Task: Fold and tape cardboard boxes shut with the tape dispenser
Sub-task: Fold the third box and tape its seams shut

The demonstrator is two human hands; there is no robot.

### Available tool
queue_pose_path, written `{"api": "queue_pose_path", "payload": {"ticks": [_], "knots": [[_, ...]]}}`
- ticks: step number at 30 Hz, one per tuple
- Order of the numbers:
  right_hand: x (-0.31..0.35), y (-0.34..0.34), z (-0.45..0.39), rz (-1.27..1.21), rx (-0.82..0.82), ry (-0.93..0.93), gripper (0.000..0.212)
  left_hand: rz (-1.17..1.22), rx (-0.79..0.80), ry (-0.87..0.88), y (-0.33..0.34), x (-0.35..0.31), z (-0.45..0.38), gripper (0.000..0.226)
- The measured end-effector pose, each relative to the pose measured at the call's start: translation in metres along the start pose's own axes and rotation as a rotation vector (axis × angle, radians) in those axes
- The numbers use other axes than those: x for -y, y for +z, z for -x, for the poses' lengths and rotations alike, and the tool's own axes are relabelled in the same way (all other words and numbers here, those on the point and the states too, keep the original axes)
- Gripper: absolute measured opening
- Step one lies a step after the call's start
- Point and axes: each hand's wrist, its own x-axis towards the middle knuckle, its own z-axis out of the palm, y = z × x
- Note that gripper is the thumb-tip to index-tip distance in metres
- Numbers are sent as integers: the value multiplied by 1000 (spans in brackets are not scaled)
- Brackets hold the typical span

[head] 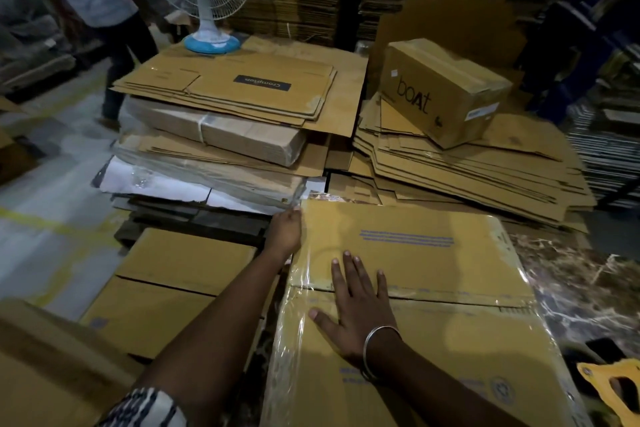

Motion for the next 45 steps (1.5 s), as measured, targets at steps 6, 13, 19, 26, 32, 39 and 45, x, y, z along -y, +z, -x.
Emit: {"api": "queue_pose_path", "payload": {"ticks": [6, 13, 19, 26, 32, 39, 45], "knots": [[-1, 0, 1, -23, -25, -18, 96, -59, -200, 142, -6, -18, -8, 47], [-3, 1, 1, -46, -49, -35, 97, -158, -100, 268, 1, -12, -24, 30], [-5, 4, 1, -67, -76, -38, 96, 18, -215, 222, 6, 0, -12, 34], [-3, 5, 1, -84, -113, -41, 95, -86, -261, 233, 11, -11, -1, 26], [-2, 4, 6, -181, -222, -38, 82, -52, -316, 171, 13, -13, -1, 25], [-7, 4, 14, -278, -439, 19, 43, -228, -237, 175, 6, -19, -6, 26], [-23, 11, 54, -223, -406, 89, 51, -739, -205, 505, 15, -21, -9, 44]]}}
